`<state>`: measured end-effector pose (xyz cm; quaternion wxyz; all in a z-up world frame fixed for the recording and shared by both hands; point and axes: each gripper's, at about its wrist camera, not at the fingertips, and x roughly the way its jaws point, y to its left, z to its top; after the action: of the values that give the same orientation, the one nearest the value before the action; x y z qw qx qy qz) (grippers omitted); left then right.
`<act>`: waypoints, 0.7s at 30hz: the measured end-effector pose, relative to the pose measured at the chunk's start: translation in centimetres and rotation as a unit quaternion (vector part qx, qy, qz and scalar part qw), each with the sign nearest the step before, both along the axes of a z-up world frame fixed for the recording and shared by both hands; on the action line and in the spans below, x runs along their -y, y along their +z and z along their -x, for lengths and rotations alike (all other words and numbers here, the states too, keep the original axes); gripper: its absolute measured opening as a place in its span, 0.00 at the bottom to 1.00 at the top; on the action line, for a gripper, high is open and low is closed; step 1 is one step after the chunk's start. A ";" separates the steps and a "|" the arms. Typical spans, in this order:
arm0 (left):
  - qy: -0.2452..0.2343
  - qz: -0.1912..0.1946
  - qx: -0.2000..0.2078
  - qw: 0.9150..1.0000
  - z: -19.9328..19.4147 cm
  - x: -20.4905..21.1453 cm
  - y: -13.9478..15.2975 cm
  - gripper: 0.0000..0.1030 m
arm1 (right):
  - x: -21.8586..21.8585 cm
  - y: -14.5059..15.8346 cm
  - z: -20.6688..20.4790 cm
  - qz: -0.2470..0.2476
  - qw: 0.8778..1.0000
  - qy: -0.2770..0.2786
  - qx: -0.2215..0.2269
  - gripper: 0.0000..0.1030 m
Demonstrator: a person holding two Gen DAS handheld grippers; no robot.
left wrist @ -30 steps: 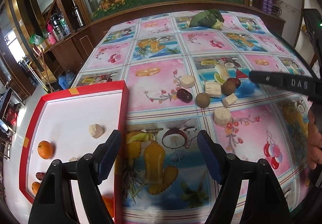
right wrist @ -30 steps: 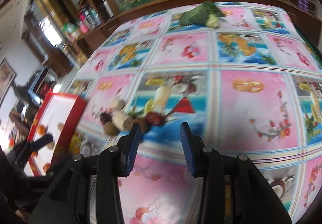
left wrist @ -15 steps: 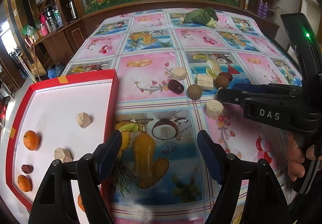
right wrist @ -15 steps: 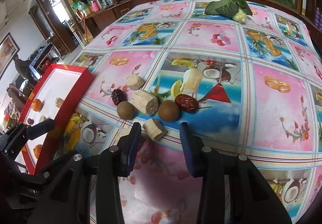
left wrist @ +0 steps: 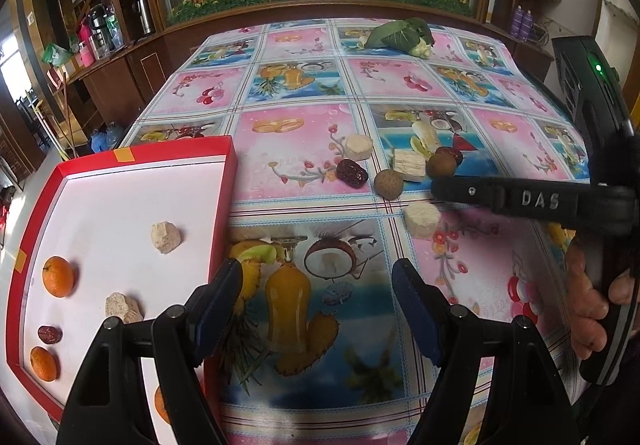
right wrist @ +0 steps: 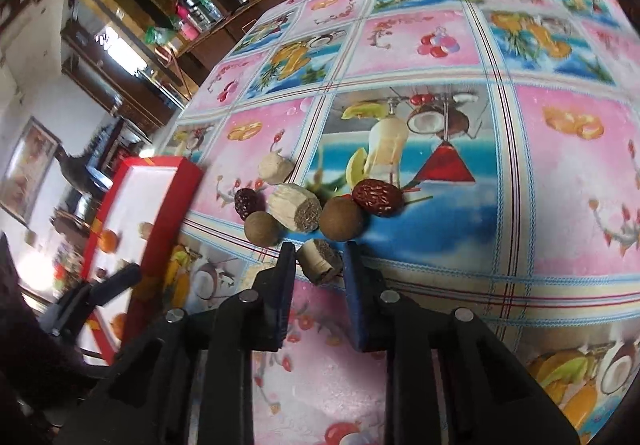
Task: Organize fruits
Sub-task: 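Grasp a beige cylindrical piece with the right tool while the left tool reaches for a beige piece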
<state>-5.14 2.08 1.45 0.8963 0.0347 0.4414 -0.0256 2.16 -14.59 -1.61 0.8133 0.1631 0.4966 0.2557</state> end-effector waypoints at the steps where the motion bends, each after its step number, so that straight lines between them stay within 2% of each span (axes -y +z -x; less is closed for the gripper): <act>1: -0.001 -0.002 0.000 1.000 0.0 0.2 0.0 0.75 | 0.3 -0.1 -0.1 -0.012 1.000 -0.003 -0.009 0.25; 4: -0.007 -0.006 0.001 1.000 -0.1 0.7 0.1 0.75 | 1.1 0.0 -0.1 -0.031 0.999 -0.012 -0.019 0.25; 8: -0.022 -0.010 0.002 1.000 -0.7 2.0 0.3 0.75 | 1.9 1.2 0.3 -0.036 0.999 -0.028 0.001 0.25; 14: -0.044 -0.003 -0.010 0.999 -2.4 4.2 -0.6 0.74 | 2.7 2.4 0.6 -0.017 0.998 -0.051 0.032 0.25; 15: -0.046 -0.001 -0.013 0.999 -2.7 4.4 -0.9 0.72 | 2.7 2.5 0.7 -0.014 0.998 -0.054 0.036 0.25; 17: -0.047 0.004 -0.019 0.999 -3.2 4.9 -1.4 0.59 | 2.8 2.7 0.7 -0.006 0.997 -0.059 0.043 0.25; 19: -0.049 0.008 -0.024 0.998 -3.5 5.1 -1.7 0.54 | 2.9 2.8 0.7 -0.001 0.997 -0.064 0.050 0.25; 20: -0.050 0.007 -0.025 0.998 -3.6 5.2 -1.9 0.45 | 3.0 2.9 0.8 0.000 0.996 -0.065 0.053 0.25; 21: -0.051 0.009 -0.026 0.998 -3.7 5.3 -2.1 0.42 | 3.0 3.0 0.8 0.001 0.996 -0.067 0.055 0.25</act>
<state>-1.48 -3.21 -0.64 0.8822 0.0489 0.4621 -0.0763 1.37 -17.64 1.39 0.8548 0.1809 0.4392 0.2092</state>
